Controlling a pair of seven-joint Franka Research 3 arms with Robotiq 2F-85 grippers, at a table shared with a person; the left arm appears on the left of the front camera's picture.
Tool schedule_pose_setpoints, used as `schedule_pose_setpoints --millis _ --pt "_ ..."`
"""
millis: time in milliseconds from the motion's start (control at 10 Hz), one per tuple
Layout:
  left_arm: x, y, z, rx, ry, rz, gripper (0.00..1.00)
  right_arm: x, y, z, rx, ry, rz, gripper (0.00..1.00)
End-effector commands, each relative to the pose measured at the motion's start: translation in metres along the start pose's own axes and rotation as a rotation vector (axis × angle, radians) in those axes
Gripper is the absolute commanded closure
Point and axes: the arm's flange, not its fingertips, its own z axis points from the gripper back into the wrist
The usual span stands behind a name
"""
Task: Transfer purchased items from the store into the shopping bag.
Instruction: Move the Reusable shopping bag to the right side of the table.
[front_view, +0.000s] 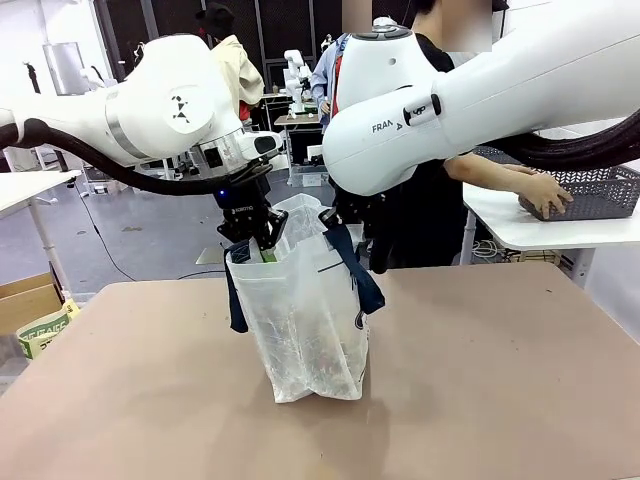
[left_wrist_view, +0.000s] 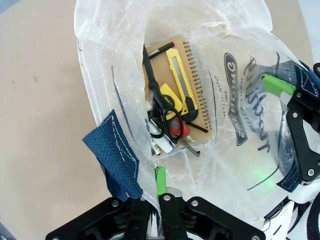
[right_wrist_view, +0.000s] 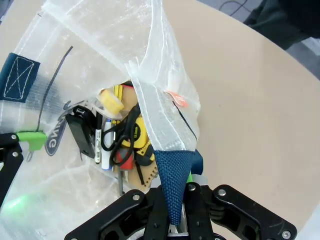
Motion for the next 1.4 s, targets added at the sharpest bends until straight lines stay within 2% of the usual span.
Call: schedule_pose_setpoints --millis 0,200,500,600,700,900,1300 --pt "-0.003 0.001 0.0 0.013 0.002 -0.012 1.0 0.004 0.0 -0.002 -0.003 -0.016 -0.106 1.0" --pt "-0.003 0.001 0.0 0.013 0.002 -0.012 1.0 0.006 0.006 -0.004 0.065 -0.006 -0.295 1.0" --pt "-0.003 0.001 0.0 0.013 0.002 -0.012 1.0 0.007 0.009 -0.002 0.076 0.01 -0.5 1.0" --pt "-0.003 0.001 0.0 0.013 0.002 -0.012 1.0 0.007 0.005 0.003 0.04 0.005 -0.505 1.0" --pt "-0.003 0.001 0.0 0.013 0.002 -0.012 1.0 0.002 0.002 -0.001 0.072 0.024 -0.432 1.0" --pt "0.0 0.0 0.0 0.0 -0.001 0.0 1.0 0.003 0.001 -0.001 0.068 0.023 -0.478 1.0" --pt "0.002 -0.018 -0.005 0.013 -0.038 -0.11 1.0 0.017 0.003 -0.005 0.094 0.011 -0.467 1.0"
